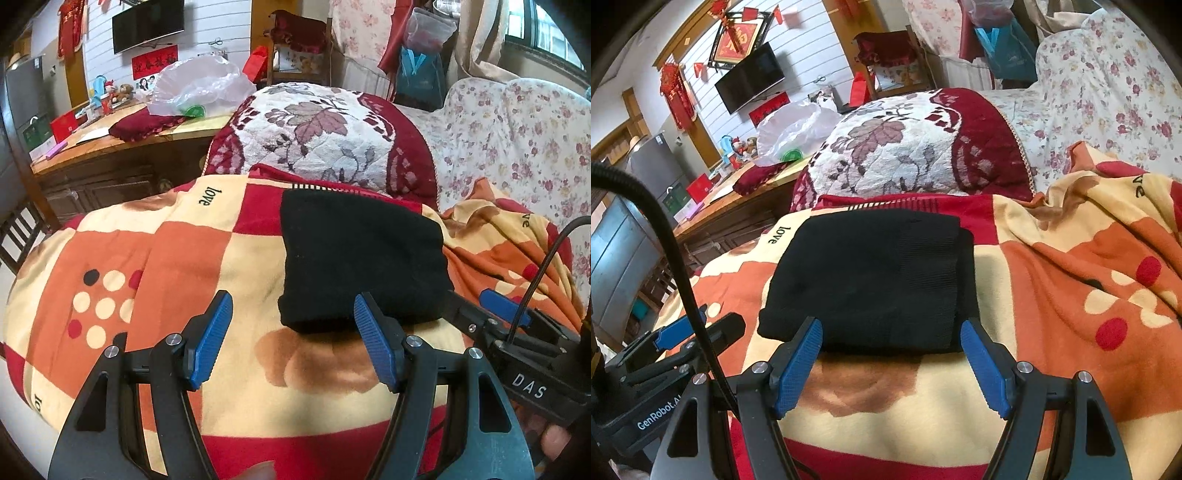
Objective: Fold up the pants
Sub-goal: 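Release the bundle and pull both open grippers back from it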
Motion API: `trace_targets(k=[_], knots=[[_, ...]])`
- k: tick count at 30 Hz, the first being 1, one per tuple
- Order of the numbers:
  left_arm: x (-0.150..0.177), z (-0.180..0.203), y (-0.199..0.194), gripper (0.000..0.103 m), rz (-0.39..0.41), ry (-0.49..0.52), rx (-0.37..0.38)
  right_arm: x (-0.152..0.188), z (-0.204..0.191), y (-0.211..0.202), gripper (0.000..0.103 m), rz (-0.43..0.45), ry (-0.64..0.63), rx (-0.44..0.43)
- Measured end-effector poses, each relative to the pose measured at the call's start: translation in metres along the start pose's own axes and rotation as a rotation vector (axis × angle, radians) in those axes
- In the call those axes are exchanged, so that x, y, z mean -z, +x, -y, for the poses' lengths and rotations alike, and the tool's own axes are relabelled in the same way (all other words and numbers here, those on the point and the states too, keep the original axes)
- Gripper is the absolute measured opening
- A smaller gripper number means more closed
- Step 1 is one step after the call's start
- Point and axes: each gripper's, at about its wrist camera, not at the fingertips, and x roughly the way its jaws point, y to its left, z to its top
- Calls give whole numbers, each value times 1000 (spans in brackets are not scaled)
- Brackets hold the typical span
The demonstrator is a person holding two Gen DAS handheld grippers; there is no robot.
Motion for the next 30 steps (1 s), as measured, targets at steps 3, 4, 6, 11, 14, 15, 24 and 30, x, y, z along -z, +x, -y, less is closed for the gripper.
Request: trace_targets(k=[3,4,6,11,14,15,24,30], knots=[[-1,0,0,69,0,3,2,0,-3,-1,76,-2,-5,-6],[-1,0,0,69,0,2,4,1,-4,-1,76,-3,-6,-7],[-1,0,0,69,-1,1,3,0,-5,-2,76,-1,-7,-8],[-1,0,0,69,-9,-4,5,0,-5,-3,76,0,-4,-10],[-2,-1,1,69,-15,-8,8,0,-5,-3,76,-2,-5,-10],[-2,-1,2,69,-16,-9,8,0,-4,-3,76,-1,-4,-11],[-2,1,3,69,-14,10,-3,2,-6,-1,76,-12,-1,-16],[-3,2,5,69,-14,11,-3,2,-6,0,76,-16,6,-17]])
